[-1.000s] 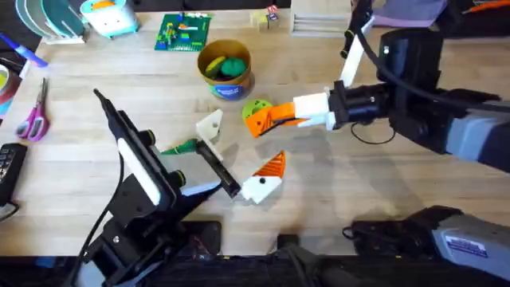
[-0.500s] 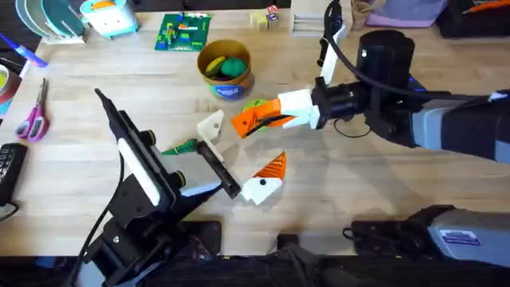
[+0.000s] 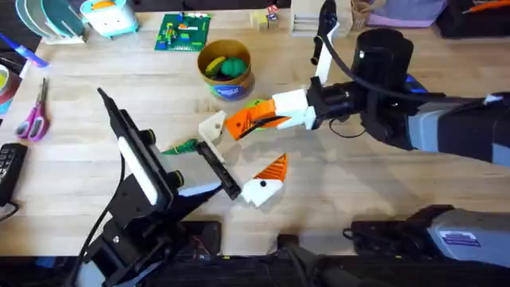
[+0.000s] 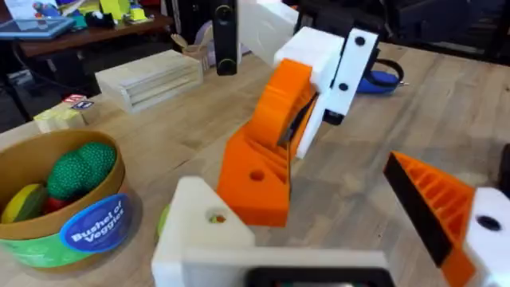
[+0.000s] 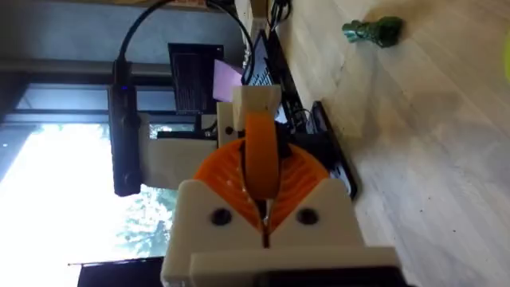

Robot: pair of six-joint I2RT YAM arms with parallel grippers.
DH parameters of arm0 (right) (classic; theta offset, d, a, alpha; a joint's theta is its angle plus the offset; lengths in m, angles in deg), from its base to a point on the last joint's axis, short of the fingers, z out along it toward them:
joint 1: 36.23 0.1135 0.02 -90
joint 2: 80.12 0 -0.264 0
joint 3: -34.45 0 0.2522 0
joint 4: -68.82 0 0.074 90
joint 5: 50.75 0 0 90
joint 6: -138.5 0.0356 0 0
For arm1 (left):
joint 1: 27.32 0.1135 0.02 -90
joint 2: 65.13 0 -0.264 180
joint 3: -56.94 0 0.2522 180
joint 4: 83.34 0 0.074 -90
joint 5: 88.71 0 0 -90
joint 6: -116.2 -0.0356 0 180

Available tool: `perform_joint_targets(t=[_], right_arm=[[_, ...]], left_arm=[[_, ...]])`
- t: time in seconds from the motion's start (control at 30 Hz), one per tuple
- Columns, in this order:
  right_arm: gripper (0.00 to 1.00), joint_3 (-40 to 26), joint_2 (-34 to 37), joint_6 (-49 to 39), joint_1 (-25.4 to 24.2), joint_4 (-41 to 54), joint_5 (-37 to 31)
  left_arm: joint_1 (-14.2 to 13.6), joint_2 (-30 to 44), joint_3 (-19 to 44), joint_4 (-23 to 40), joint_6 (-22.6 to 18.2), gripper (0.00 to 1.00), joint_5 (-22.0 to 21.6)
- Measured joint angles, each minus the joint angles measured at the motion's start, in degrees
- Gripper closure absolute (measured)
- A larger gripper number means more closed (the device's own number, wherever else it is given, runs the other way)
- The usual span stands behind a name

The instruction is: Pick up the gripper from the table and insert it into the empty holder that is missing its gripper. Then pick up a screw, insert it into the mounting hole, and use the screwdriver to tighten it. Finally, clean up the table by picking up the vegetable and placing it into the bucket.

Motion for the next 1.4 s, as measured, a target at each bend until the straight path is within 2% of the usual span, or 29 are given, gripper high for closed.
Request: perform_joint_targets(t=[0.63,1.4], right_arm=[[0.993,0.00,0.54,1.82,2.24,-1.41,-3.53],[0.993,-0.26,0.52,2.46,7.26,-3.62,-12.89]], left_arm=[[0.03,0.01,-0.01,-0.57,1.99,0.008,-0.15],[0.95,0.01,-0.08,-0.38,2.95,0.008,-5.27]])
